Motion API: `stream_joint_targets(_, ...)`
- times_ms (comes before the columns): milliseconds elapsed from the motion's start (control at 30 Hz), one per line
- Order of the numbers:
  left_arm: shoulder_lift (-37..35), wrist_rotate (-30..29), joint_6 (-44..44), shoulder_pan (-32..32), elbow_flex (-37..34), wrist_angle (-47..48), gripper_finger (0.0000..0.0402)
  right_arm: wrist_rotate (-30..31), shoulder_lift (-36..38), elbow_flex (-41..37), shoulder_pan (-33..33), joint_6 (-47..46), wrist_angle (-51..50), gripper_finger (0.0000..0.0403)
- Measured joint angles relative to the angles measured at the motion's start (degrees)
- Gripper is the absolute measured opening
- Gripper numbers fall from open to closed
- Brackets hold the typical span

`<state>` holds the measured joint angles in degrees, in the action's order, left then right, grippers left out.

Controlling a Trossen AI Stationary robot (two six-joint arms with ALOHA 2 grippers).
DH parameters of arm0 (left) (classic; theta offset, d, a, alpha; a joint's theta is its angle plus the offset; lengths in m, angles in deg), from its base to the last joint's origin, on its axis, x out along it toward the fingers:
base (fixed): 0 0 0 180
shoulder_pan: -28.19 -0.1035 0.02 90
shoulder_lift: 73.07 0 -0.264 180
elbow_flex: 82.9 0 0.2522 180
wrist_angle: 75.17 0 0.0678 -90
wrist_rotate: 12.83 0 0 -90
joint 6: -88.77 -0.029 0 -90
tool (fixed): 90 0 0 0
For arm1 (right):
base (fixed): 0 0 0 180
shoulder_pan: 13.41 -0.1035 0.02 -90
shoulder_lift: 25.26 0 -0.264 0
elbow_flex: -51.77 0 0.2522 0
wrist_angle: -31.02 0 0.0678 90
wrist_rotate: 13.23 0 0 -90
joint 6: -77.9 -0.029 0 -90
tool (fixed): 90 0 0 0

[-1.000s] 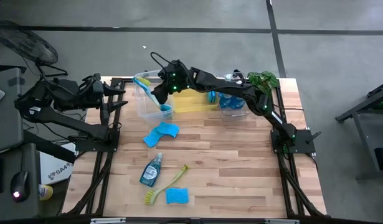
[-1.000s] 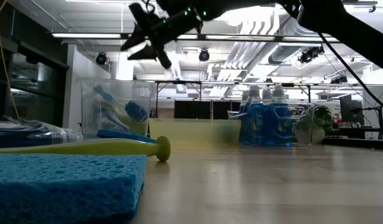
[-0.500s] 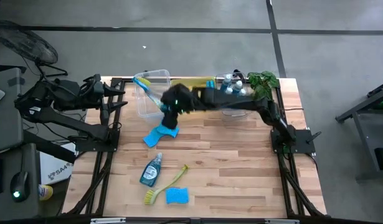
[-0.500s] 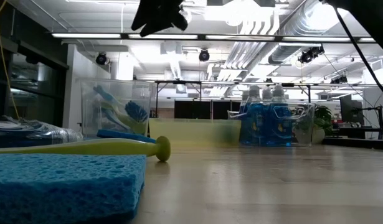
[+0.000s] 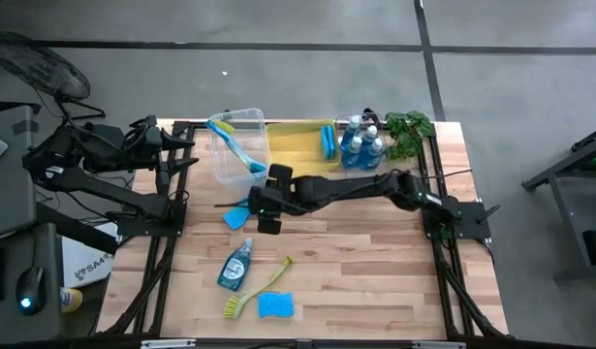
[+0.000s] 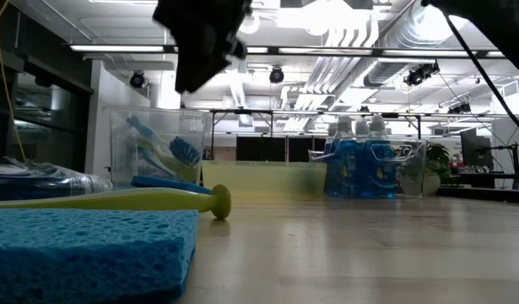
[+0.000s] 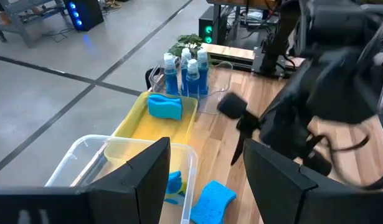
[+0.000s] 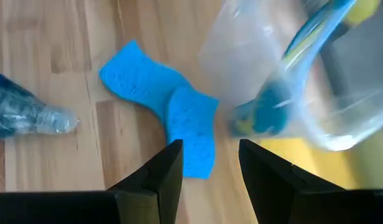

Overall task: Pick & Place Kitchen Sink Supplies
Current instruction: Put the blue sponge into the yellow bin

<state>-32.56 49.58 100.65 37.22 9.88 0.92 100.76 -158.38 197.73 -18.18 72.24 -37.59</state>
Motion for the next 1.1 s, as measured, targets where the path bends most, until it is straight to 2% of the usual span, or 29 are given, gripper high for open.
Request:
stream_joint_targets(133, 0.00, 0.02, 0.01, 0.00, 0.00, 0.00, 0.0200, -0.26, -2.79, 0.00, 0.12, -2.38, 0.68, 0.0149)
stream_joint_targets(400, 0.00, 0.04, 0.00, 0.01, 0.00, 0.01, 0.0200, 3.22, -6.43, 0.07, 0.01, -5.95, 1.20, 0.0149)
stream_joint_targets(533, 0.02, 0.04, 0.00, -0.01, 0.00, 0.02, 0.0200, 6.19, -8.44, 0.04, -0.70, -4.91, 1.10, 0.0149)
stream_joint_targets(733, 0.00, 0.02, 0.00, -0.01, 0.00, 0.40, 0.0200, 6.58, -11.29, 0.07, -1.83, -3.43, 1.51, 0.0149)
stream_joint_targets(1000, 0.00, 0.00, 0.00, 0.01, 0.00, 1.05, 0.0200, 15.37, -12.28, 0.04, -2.39, -4.72, 2.16, 0.0149)
stream_joint_targets(1100, 0.00, 0.00, 0.00, -0.01, 0.00, 1.13, 0.0200, 15.52, -12.28, 0.04, -2.37, -4.75, 2.23, 0.0149)
